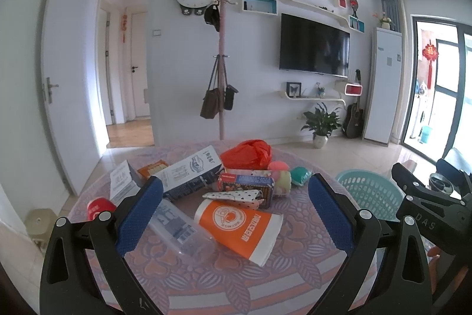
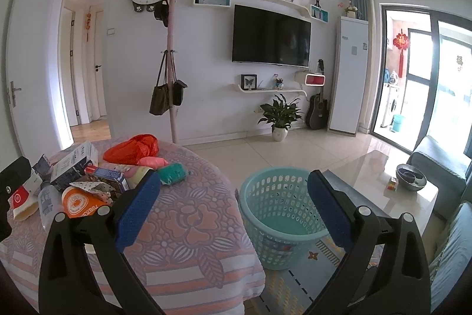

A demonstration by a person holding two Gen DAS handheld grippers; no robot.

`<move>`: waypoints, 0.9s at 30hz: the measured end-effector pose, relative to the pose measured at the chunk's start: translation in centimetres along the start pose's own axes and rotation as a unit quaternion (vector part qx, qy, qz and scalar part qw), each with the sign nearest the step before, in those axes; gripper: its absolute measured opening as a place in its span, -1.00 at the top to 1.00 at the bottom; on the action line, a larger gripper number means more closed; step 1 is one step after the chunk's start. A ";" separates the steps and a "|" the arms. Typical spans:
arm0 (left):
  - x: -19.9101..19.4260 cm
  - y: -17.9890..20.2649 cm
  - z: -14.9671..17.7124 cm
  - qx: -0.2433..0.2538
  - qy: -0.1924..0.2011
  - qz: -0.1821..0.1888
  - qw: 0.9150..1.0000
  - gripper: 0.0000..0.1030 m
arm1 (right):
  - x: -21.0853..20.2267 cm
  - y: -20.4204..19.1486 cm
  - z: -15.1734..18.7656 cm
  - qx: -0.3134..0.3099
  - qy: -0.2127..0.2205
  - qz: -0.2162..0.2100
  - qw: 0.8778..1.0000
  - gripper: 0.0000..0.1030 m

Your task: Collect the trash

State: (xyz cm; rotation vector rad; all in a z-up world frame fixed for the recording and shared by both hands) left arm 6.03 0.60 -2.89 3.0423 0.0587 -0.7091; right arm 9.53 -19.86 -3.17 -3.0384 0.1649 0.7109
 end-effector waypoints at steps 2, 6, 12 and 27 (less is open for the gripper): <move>0.0 0.0 0.0 0.000 -0.001 0.000 1.000 -0.86 | 0.1 -0.1 0.0 0.000 -0.001 -0.001 1.000 -0.85; 0.0 0.0 -0.1 -0.003 -0.002 0.002 1.000 -0.86 | 0.2 -0.3 0.3 -0.003 -0.003 -0.002 1.000 -0.85; 0.0 -0.1 -0.1 -0.005 -0.002 0.003 1.000 -0.85 | 0.2 -0.2 0.3 -0.004 -0.006 -0.002 1.000 -0.85; 0.0 -0.5 0.1 -0.010 -0.001 0.003 1.000 -0.86 | 0.3 -0.4 0.7 0.000 -0.012 -0.006 1.000 -0.85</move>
Point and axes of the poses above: each gripper's, at about its wrist camera, not at the fingertips, and x roughly the way its jaws point, y to its right, z to its underside, the point moved 7 cm from there along x, roughly the way its jaws point, and after that the axes turned 6 degrees about -y, right-handed, at the moved point
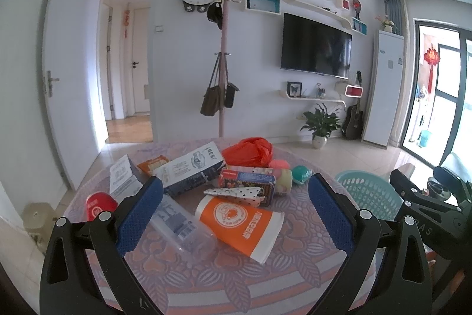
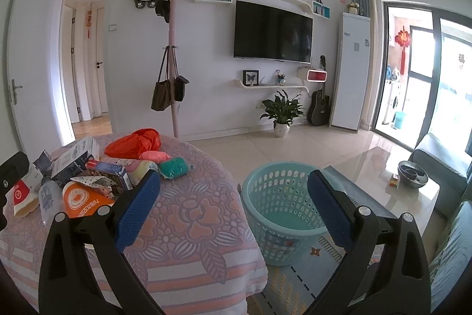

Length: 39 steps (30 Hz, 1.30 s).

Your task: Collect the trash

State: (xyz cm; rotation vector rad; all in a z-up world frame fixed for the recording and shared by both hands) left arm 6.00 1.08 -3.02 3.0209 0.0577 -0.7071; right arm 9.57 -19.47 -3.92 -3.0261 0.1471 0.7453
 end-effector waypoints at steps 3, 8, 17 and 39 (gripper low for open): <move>0.1 -0.2 0.1 -0.003 0.000 0.001 1.000 -0.86 | 0.1 -0.1 0.1 -0.002 -0.002 0.001 1.000 -0.85; -0.1 -0.2 0.4 -0.007 -0.001 0.000 1.000 -0.86 | 0.1 -0.1 0.1 -0.002 -0.002 0.000 1.000 -0.85; -0.2 -0.3 0.3 -0.007 0.000 0.000 1.000 -0.85 | 0.1 -0.5 0.3 -0.005 0.000 -0.002 1.000 -0.85; -2.2 -13.7 0.2 -0.084 -0.011 -0.090 0.992 -0.85 | -0.2 -6.6 0.9 -0.069 -0.006 -0.072 0.995 -0.01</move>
Point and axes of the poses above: each gripper's, at about its wrist camera, not at the fingertips, and x roughly the way its jaws point, y to its right, z to its underside, the point moved 7 cm from there along x, roughly the way its jaws point, and after that the axes turned 6 degrees about -y, right-handed, at the moved point
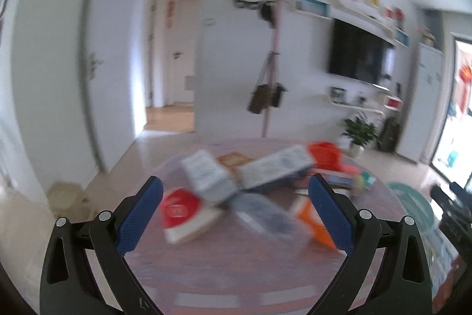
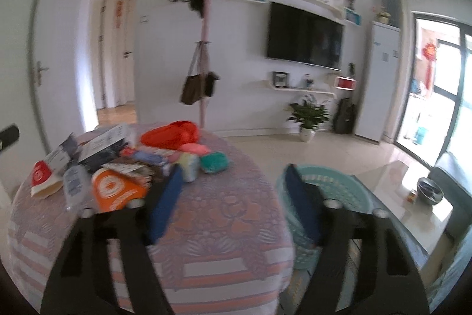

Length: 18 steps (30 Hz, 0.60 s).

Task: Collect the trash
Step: 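Grasp the red paper cup with the left tool while the right tool grasps the orange cup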

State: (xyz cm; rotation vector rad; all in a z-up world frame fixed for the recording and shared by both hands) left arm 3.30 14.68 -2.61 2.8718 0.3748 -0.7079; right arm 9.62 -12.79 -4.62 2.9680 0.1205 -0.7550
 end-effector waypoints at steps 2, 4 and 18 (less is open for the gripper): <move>0.3 -3.3 -0.4 -0.030 -0.007 -0.014 0.999 -0.85 | 0.5 -1.6 0.1 -0.013 -0.004 -0.021 1.000 0.16; 0.9 -6.0 -0.6 -0.052 -0.022 -0.017 0.998 -0.85 | 1.1 -2.9 0.2 -0.019 -0.010 -0.049 0.999 0.17; 11.5 -8.7 4.2 -0.108 -0.200 0.057 0.972 -0.60 | 8.3 -7.6 0.8 -0.026 -0.113 -0.176 0.978 -0.32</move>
Point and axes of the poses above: each gripper's, at about its wrist camera, not at the fingertips, and x roughly the way its jaws point, y to its right, z to its underside, the point moved 7 cm from there along x, roughly the way its jaws point, and after that the axes turned 6 degrees about -y, right-handed, at the moved point
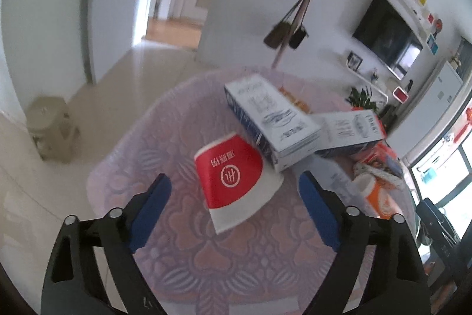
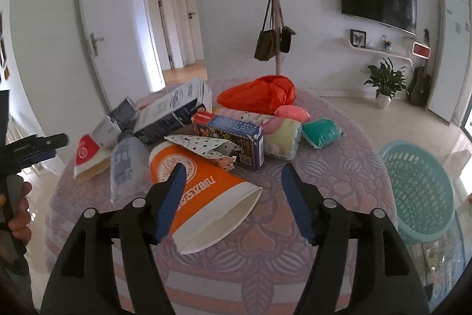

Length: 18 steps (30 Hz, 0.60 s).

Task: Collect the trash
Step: 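Grasp the red paper cup with the left tool while the right tool grasps the orange cup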

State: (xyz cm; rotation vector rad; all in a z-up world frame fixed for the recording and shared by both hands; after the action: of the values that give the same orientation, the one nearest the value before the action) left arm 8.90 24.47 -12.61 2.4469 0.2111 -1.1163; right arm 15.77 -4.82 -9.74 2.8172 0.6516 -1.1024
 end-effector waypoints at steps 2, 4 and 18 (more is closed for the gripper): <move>1.3 -0.2 0.1 -0.010 -0.015 0.000 1.000 -0.53 | 0.7 0.1 0.1 -0.002 -0.014 -0.010 1.000 -0.37; 2.3 -0.6 0.2 -0.018 -0.025 0.002 1.000 -0.49 | 1.3 0.4 0.2 0.002 -0.030 -0.025 0.999 -0.42; 5.0 0.8 1.1 -0.005 -0.050 -0.007 0.999 -0.24 | 6.7 -1.0 0.8 0.004 -0.124 -0.106 0.987 -0.79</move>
State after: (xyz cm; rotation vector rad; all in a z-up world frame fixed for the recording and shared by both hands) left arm 11.72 23.10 -16.72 2.3771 0.2027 -1.2378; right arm 19.26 -1.59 -14.69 2.5994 0.9362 -1.4605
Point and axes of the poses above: each gripper's, at about its wrist camera, not at the fingertips, and x roughly the way its jaws point, y to its right, z to its underside, the point moved 7 cm from there along x, roughly the way its jaws point, and after that the axes turned 6 degrees about -y, right-handed, at the moved point
